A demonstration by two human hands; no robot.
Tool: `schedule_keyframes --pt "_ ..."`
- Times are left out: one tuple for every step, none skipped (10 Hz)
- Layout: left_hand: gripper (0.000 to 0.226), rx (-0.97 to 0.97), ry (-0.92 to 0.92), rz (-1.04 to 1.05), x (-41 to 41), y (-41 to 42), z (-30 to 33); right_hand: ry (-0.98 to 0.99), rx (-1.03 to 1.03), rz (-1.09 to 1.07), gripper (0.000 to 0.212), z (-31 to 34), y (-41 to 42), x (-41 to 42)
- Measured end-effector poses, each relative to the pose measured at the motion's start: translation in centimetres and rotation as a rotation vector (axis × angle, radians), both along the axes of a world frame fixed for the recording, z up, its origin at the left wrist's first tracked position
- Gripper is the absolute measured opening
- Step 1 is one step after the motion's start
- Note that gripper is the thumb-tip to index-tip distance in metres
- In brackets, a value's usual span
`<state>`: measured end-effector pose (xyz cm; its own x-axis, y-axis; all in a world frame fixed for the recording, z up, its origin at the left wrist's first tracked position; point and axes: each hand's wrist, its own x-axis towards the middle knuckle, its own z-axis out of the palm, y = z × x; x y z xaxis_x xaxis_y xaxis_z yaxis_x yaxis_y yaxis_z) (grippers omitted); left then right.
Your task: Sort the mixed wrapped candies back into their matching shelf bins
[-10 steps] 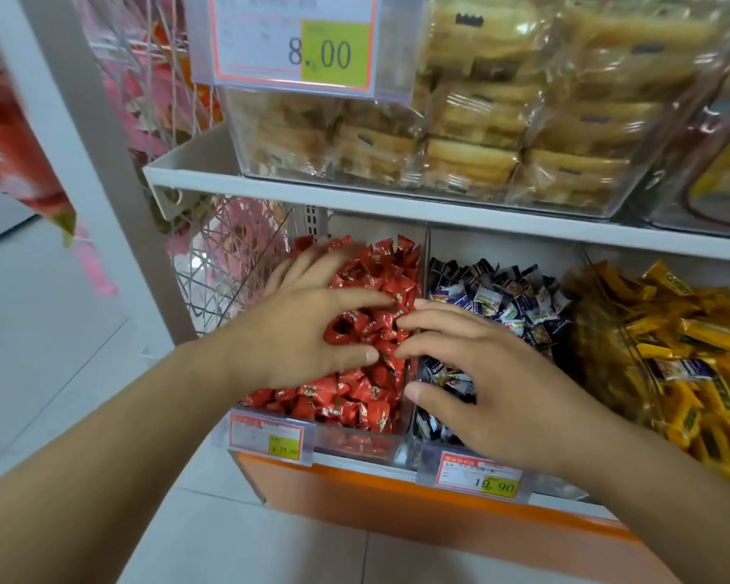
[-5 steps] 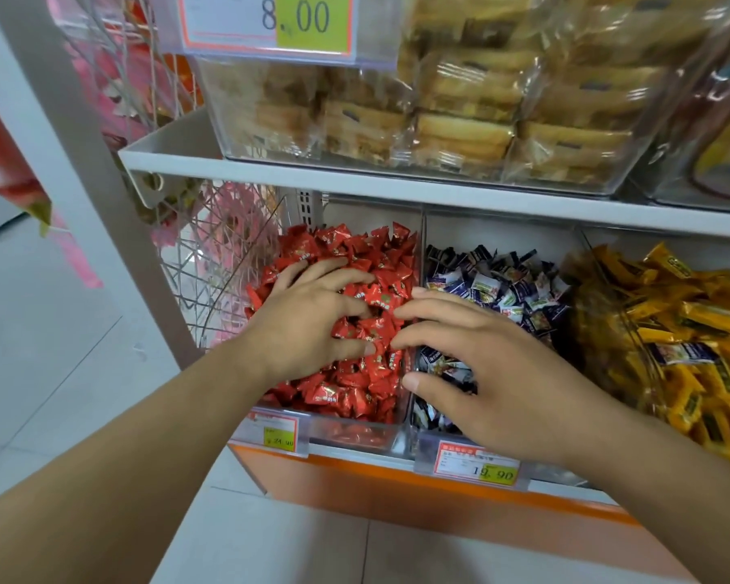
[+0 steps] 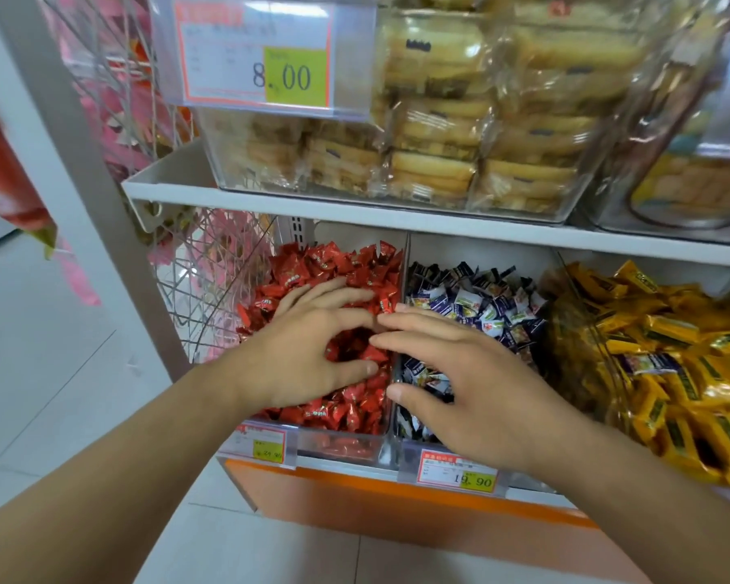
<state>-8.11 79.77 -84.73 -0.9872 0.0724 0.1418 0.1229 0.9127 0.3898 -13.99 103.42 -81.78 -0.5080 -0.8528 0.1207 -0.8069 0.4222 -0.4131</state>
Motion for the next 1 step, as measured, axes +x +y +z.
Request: schedule_keyframes --pt "0.038 0.076 0.101 0.062 1.03 0.45 0.97 -0.038 0.021 -0.038 0.054 0.72 1.10 0.68"
